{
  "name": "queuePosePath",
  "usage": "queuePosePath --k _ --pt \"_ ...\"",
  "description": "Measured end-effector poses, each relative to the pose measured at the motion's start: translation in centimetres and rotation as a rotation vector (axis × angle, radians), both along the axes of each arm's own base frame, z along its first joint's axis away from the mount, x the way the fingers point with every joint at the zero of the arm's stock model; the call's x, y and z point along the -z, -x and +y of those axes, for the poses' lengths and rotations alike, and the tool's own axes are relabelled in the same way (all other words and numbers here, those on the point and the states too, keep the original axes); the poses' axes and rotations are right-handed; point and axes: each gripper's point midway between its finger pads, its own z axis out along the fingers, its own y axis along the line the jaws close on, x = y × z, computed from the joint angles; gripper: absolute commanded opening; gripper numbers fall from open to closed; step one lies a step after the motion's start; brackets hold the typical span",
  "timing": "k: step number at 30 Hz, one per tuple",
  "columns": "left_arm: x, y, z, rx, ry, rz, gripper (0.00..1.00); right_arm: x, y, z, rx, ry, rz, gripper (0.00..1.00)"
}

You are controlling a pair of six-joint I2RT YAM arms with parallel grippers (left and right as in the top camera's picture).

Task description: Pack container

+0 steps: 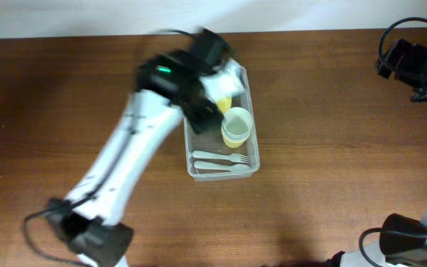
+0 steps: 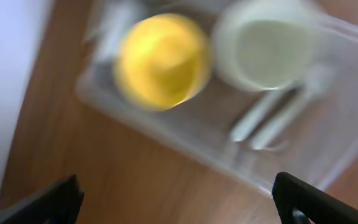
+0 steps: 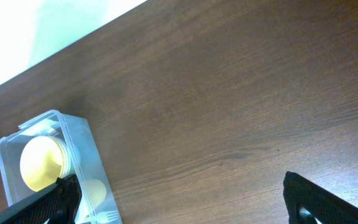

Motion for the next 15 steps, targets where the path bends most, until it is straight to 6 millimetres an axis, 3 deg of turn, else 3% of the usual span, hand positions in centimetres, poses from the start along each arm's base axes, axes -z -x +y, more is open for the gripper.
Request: queuePosePath --k 2,3,4,7,10,15 --pt "-1.3 -1.0 2.7 -0.135 0.040 -0.027 1.00 0.0 0.0 0.0 0.000 0.000 0.000 0.99" --pt "-2.9 -2.2 8.2 -0.382 0.105 -0.060 1.00 0.0 0.0 0.0 0.000 0.000 0.000 0.99" --pt "-3.4 -2.6 11.8 -0.531 0.134 -0.068 1.00 0.0 0.0 0.0 0.000 0.000 0.000 0.99" --pt "-3.4 -2.8 17.4 -0.763 0.172 -0.072 1.00 0.0 0.0 0.0 0.000 0.000 0.000 0.99" --pt "-3.4 -2.8 21.1 -0.920 0.206 -0.082 1.00 0.0 0.0 0.0 0.000 0.000 0.000 0.99" --pt "-3.5 -2.9 22.8 -0.999 0.232 -0.098 1.00 0.0 0.0 0.0 0.000 0.000 0.000 0.99"
